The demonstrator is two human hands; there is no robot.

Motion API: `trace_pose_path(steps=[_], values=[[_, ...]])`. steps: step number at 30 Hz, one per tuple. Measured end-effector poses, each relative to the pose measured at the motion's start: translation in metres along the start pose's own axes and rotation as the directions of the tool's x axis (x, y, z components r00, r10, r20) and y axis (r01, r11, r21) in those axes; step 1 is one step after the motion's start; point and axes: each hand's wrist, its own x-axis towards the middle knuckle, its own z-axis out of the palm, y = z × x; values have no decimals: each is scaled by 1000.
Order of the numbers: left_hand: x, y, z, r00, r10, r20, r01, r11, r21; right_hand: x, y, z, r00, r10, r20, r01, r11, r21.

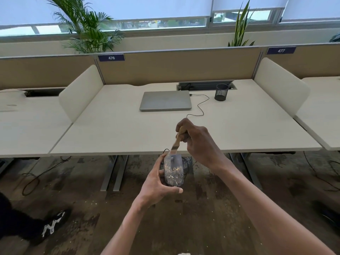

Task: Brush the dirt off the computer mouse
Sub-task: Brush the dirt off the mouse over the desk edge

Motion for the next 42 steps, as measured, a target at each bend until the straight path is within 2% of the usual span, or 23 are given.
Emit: trace_pose_path(steps=[7,14,20,26,32,37,42], values=[[0,-1,2,999,15,30,-16,1000,21,1,7,7,999,54,10,-53,998,-36],[2,-3,-2,1000,0,15,0,1000,20,-5,7,4,999,35,-25,-36,999,-22],[3,-5,1,1000,-13,20,13,1000,2,-5,4,6,1000,21,15,-20,999,-35],[4,-5,0,1000,-15,21,16,1000,-24,-8,9,2,997,53,-57,-54,998,-23],[1,-2,-1,1000,-13,26,14,999,-37,-12,13,-3,996,85,-14,-86,995,-50],[0,6,1,1000,-2,24,3,1000,-24,-10,15,-12,993,86,-79,-89,995,-33],[0,6,2,1000,5,18,-5,1000,-21,-17,11,-11,994,105,-13,-105,994,10]])
